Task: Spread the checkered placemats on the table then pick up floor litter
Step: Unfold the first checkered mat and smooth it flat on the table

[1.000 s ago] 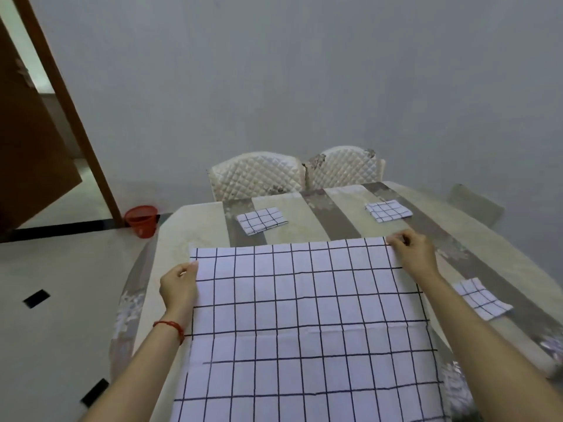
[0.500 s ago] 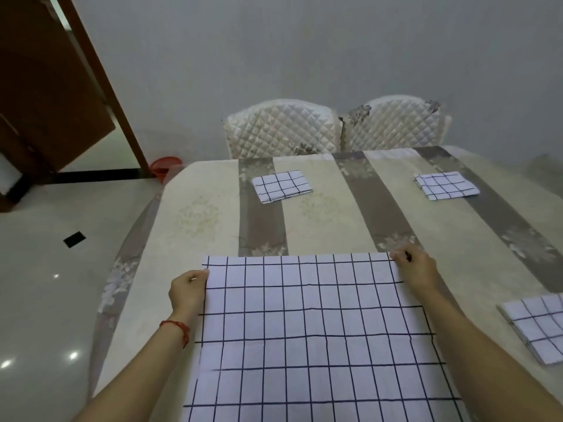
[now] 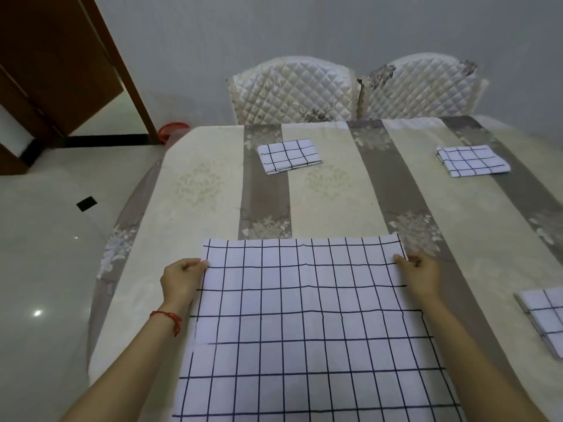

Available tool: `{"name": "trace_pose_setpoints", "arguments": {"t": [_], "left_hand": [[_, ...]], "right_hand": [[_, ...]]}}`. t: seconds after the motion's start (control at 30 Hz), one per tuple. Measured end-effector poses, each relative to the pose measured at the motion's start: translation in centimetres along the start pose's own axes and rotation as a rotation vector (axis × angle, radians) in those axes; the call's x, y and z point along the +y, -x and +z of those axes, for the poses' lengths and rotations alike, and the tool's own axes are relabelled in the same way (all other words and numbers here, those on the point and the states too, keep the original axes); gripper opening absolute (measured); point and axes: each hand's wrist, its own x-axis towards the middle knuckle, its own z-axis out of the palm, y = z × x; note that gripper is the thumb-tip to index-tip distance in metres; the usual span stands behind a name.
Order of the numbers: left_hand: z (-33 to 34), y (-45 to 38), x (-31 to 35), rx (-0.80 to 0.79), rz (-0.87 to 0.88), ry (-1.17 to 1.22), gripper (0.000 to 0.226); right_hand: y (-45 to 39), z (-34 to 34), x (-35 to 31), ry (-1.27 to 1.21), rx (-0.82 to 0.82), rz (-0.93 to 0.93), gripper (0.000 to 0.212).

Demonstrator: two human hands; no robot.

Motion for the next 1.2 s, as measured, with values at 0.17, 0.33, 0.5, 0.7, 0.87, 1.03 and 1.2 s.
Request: {"name": "trace_pose_setpoints", "arguments": {"t": [0.17, 0.33, 0.5, 0.7, 0.87, 1.03, 1.2], "left_hand": [[-0.7, 1.9, -1.3, -0.023, -0.027, -0.067, 0.036], [-1.5, 3.7, -2.8, -0.061, -0.01, -0.094, 0.015], [-2.1, 5.4, -4.6, -0.045, 0.023, -0.195, 0.031], [-1.6, 6.5, -5.3, -0.041, 0.052, -0.206, 0.039], [-1.3, 6.9, -5.5, 0.01, 0.091, -0.247, 0.035], [-1.8, 6.8, -5.7, 0.077, 0.14, -0.336, 0.032], [-2.0, 6.6, -6.0, 0.101, 0.143, -0.383, 0.031]], "right_hand": [[2.5, -1.2, 1.6, 0.078, 0.026, 0.079, 0.035], [5.0, -2.6, 3.1, 0.103, 0.03, 0.126, 0.033], [6.8, -3.7, 4.3, 0.124, 0.032, 0.119, 0.022], [7.0, -4.5, 5.1, 0.167, 0.068, 0.083, 0.026], [6.9, -4.5, 4.7, 0.227, 0.078, 0.045, 0.031], [7.3, -3.2, 3.7, 0.3, 0.086, 0.036, 0.032], [7.4, -2.8, 3.5, 0.351, 0.089, 0.005, 0.031]]}}
